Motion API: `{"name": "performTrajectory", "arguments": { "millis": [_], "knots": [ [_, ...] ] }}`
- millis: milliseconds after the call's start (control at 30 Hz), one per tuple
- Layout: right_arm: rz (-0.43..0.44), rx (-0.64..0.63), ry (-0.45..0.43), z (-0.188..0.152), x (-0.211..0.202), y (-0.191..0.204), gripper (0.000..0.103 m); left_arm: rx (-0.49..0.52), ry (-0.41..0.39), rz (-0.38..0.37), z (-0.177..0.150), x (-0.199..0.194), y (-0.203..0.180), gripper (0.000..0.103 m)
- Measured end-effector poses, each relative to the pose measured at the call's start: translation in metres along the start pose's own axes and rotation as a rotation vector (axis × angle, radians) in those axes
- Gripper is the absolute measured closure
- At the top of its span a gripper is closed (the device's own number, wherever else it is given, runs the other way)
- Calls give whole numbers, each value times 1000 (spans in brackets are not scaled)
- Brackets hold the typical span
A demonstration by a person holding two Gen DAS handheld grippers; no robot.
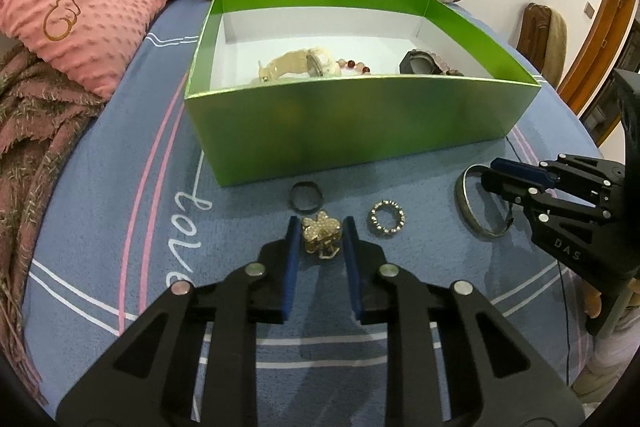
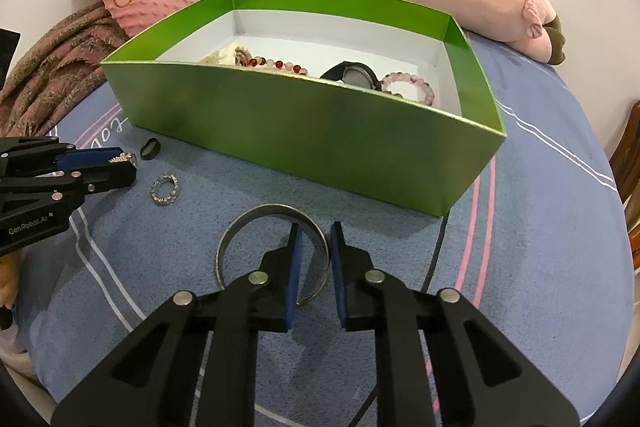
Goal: Organize jewelry
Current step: 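Grasp the gold flower brooch with the left tool while the right tool grasps the silver bangle rim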
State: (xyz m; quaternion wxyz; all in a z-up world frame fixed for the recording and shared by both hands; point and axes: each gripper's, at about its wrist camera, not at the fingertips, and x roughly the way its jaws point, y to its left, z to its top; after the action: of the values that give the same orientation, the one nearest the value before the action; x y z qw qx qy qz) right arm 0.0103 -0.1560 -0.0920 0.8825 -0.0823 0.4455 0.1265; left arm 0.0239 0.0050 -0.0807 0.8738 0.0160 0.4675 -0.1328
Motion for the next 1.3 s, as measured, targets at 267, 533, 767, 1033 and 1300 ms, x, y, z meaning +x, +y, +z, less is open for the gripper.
{"name": "performTrajectory", "arguments": {
  "millis": [267, 533, 767, 1033, 1300],
  "knots": [
    [3, 6, -12, 1, -2, 0, 87, -1, 2, 3, 0, 0, 0, 82],
    [7, 19, -30, 3, -6, -1, 87, -2, 1, 1, 1, -1, 1, 82],
    [-2, 30, -11, 3, -3, -3, 86, -2, 5, 3, 1, 0, 2, 82],
    [-23, -22, -15, 4, 4, 7, 86, -1, 23, 9, 1, 6, 3, 82],
    [-44, -58, -31, 4, 6, 13, 86, 2, 25, 16, 0, 7, 1, 82]
  ]
}}
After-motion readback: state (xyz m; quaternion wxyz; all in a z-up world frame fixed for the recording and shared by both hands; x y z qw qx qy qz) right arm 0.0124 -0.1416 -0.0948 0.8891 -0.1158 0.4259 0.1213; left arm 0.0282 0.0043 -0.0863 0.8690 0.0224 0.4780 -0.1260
